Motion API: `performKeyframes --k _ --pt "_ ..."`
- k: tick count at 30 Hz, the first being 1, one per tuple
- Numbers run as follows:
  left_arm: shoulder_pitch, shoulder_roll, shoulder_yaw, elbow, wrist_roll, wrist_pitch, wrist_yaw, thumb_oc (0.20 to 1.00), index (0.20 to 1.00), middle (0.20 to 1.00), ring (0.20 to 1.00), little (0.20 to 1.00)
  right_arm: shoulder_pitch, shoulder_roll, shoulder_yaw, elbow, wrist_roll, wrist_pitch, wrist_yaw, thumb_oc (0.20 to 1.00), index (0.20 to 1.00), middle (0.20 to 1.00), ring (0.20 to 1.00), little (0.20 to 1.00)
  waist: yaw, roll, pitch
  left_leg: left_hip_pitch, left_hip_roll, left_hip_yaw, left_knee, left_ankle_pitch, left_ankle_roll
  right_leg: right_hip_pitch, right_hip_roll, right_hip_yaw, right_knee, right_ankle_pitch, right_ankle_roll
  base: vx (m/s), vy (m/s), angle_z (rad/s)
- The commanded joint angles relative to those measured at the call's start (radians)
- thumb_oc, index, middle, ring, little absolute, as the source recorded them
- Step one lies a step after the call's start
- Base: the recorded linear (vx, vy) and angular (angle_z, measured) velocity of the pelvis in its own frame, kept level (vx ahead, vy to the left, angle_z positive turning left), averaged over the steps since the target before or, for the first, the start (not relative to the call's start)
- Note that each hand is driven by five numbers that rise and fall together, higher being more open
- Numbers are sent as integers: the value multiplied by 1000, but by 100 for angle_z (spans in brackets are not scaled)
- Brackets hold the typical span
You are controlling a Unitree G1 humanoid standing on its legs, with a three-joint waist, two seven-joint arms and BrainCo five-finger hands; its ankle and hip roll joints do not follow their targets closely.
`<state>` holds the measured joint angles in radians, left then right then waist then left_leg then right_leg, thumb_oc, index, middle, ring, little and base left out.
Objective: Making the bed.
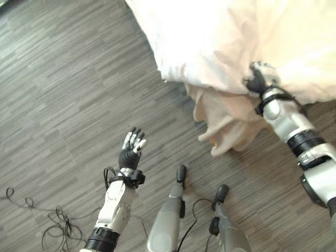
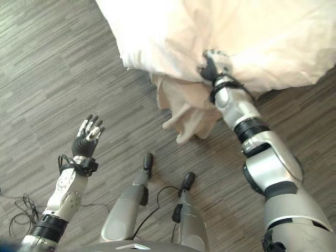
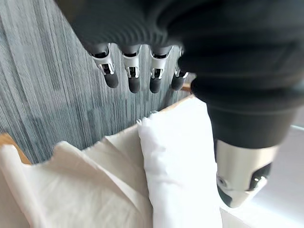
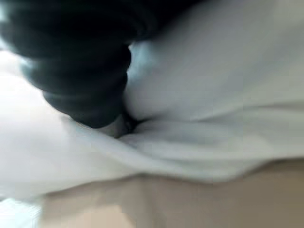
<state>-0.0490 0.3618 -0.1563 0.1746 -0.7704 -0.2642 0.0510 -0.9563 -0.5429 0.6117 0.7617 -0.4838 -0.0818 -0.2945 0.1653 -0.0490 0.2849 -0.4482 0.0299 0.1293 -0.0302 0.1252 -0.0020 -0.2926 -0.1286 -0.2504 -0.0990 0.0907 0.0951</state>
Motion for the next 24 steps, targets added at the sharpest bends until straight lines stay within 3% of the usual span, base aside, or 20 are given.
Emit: performKeyframes --k 1,2,7,13,14,15,20,22,24 --pt "-37 -5 -9 -17 26 -63 4 1000 1000 1000 1000 1000 294 183 326 199 -208 -32 234 200 200 200 200 200 29 42 82 5 2 -76 -34 19 -53 3 -29 6 12 11 63 0 0 0" --pt "-36 -6 -17 -14 24 -67 2 1000 1000 1000 1000 1000 359 228 355 258 -283 -28 246 200 200 200 200 200 26 45 79 20 2 -77 -35 11 -54 17 -28 5 12 3 62 0 0 0" --pt "-29 -1 -9 -4 24 -75 -1 1000 1000 1000 1000 1000 495 289 356 369 -364 -18 244 200 200 200 200 200 8 52 58 43 2 -74 -38 14 -52 32 -27 9 12 2 60 -19 3 0" --pt "-11 1 14 4 18 -79 -10 1000 1000 1000 1000 1000 563 274 283 408 -317 -4 223 200 200 200 200 200 -8 54 38 76 6 -67 -42 8 -50 51 -27 12 12 0 57 -15 14 5" --pt "0 -2 17 4 11 -74 -18 1000 1000 1000 1000 1000 596 272 212 447 -250 14 215 200 200 200 200 200 -17 57 24 98 5 -64 -43 4 -47 66 -27 15 12 -3 54 0 0 0" --pt "9 -4 21 6 8 -66 -26 1000 1000 1000 1000 1000 611 279 162 478 -182 23 222 1000 1000 1000 1000 1000 -22 60 14 112 7 -59 -43 1 -44 77 -28 15 12 -3 52 0 0 0" --pt "34 -1 35 11 4 -53 -50 1000 1000 1000 1000 1000 644 253 26 506 15 13 216 1000 1000 1000 1000 1000 -35 58 -17 152 10 -52 -44 -11 -39 103 -28 18 12 -10 51 24 3 -1" --pt "61 3 67 23 -6 -44 -74 1000 1000 1000 1000 1000 716 200 -74 488 160 -19 251 1000 1000 1000 1000 1000 -55 41 -45 190 13 -43 -46 -20 -35 132 -24 22 12 -17 50 90 -10 -1" --pt "71 7 79 23 -9 -43 -81 1000 1000 1000 1000 1000 745 177 -109 487 206 -26 272 1000 1000 1000 1000 1000 -63 34 -56 202 13 -40 -47 -23 -34 142 -24 23 12 -18 50 78 -28 -3"
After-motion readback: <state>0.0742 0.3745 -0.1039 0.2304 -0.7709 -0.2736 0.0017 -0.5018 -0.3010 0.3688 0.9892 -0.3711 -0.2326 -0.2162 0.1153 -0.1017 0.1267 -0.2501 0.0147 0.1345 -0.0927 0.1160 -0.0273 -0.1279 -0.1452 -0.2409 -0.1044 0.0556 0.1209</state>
